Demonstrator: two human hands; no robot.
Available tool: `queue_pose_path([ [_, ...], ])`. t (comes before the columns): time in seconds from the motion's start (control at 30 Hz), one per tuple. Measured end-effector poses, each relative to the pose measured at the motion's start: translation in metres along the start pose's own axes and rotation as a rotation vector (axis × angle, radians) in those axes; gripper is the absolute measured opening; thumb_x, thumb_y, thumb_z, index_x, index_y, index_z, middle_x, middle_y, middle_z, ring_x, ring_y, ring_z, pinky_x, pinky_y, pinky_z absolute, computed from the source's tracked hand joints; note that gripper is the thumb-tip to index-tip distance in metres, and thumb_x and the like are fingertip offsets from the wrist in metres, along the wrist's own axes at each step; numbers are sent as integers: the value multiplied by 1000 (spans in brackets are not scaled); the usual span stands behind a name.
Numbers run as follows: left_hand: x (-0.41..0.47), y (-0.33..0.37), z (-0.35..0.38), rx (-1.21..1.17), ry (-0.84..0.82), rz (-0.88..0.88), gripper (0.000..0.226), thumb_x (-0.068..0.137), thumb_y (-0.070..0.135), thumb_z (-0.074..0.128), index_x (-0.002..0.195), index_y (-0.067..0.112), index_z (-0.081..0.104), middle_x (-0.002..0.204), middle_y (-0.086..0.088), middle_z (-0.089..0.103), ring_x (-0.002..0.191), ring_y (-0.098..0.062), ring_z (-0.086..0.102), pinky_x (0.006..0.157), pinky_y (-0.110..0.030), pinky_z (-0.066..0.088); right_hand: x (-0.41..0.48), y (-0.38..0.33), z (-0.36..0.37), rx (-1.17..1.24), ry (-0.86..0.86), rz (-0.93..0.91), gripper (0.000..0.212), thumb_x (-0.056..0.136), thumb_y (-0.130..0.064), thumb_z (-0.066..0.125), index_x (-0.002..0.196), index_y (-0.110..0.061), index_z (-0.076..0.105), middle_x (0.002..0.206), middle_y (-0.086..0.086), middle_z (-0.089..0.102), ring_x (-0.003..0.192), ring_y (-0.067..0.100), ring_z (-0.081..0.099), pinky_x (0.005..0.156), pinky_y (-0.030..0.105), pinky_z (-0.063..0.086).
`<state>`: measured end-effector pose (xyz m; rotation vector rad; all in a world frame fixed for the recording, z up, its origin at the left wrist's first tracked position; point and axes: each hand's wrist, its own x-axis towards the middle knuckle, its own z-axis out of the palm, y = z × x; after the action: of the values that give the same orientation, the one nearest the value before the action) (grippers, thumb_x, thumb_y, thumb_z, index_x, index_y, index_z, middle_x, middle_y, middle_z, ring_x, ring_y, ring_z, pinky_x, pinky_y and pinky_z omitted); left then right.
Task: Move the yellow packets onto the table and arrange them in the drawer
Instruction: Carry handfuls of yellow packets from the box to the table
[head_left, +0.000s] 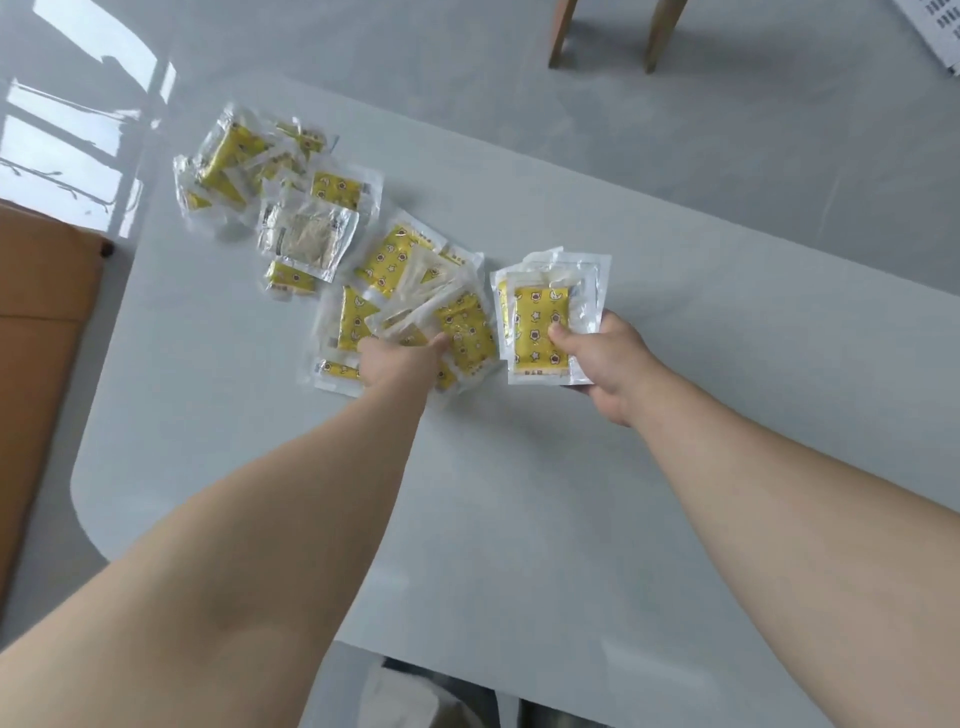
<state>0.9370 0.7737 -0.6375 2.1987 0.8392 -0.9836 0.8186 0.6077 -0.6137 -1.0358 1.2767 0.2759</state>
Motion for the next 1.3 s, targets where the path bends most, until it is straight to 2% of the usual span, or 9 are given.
queue_pose_path([
  [0.1, 1, -4, -7, 27, 33, 25, 93, 64, 57, 88, 132, 13, 41, 125, -4, 57, 115, -30, 59, 96, -48, 53, 14, -11, 14, -22, -20, 5, 27, 98, -12, 67, 123, -19, 60, 115, 1, 72, 95, 18, 72, 73, 34, 59],
  [0.2, 2, -15, -21, 182, 69, 171, 97, 57, 68, 83, 130, 17, 45, 126, 0, 57, 119, -27, 58, 97, -49, 52, 29, -14, 31, -82, 4, 11, 24, 96, -12, 69, 115, -22, 59, 119, 3, 71, 105, 23, 70, 90, 44, 59],
  [0.33, 4, -29, -36, 315, 86, 378, 94, 75, 56, 78, 149, 15, 35, 147, 0, 43, 137, -23, 43, 110, -46, 41, 41, -9, 45, -370, 194, 9, 41, 91, -31, 75, 124, -14, 57, 118, 3, 64, 102, 24, 63, 79, 33, 51],
  [0.5, 8, -38, -46, 208, 4, 377, 76, 80, 47, 78, 141, 19, 42, 134, 2, 51, 116, -21, 59, 98, -45, 52, 47, -3, 57, -546, 316, 125, 58, 86, -49, 76, 124, -11, 55, 112, 7, 68, 86, 29, 74, 64, 32, 57],
  [0.63, -1, -42, -51, 182, -34, 389, 67, 84, 43, 77, 137, 20, 45, 131, 2, 52, 108, -20, 62, 93, -44, 55, 43, -1, 65, -597, 404, 188, 78, 79, -61, 74, 136, -16, 45, 132, 12, 58, 113, 32, 64, 91, 45, 58],
  [0.73, -17, -42, -61, 158, -56, 404, 63, 85, 41, 76, 136, 21, 46, 129, 3, 52, 109, -19, 62, 92, -42, 55, 23, -10, 66, -644, 451, 240, 84, 85, -57, 70, 145, -13, 32, 144, 14, 39, 127, 35, 52, 99, 38, 48],
  [1.0, -106, -28, -121, 133, -166, 403, 41, 91, 34, 70, 126, 19, 55, 108, 5, 60, 90, -12, 60, 62, -25, 45, -101, -34, 48, -603, 402, 114, 65, 91, -49, 62, 139, -8, 44, 140, 15, 49, 118, 36, 58, 96, 47, 55],
  [1.17, -172, -32, -160, 107, -233, 398, 29, 88, 29, 72, 112, 20, 59, 102, 2, 65, 94, -21, 68, 66, -28, 48, -201, -43, 35, -507, 338, -15, 48, 91, -49, 57, 115, -9, 64, 114, 13, 68, 104, 33, 66, 89, 45, 59],
  [1.3, -229, -42, -190, 57, -253, 420, 21, 85, 27, 72, 100, 20, 59, 97, -2, 68, 87, -24, 68, 72, -36, 53, -271, -41, 22, -410, 286, -93, 36, 96, -47, 54, 102, -12, 57, 93, 6, 61, 88, 29, 62, 81, 41, 56],
])
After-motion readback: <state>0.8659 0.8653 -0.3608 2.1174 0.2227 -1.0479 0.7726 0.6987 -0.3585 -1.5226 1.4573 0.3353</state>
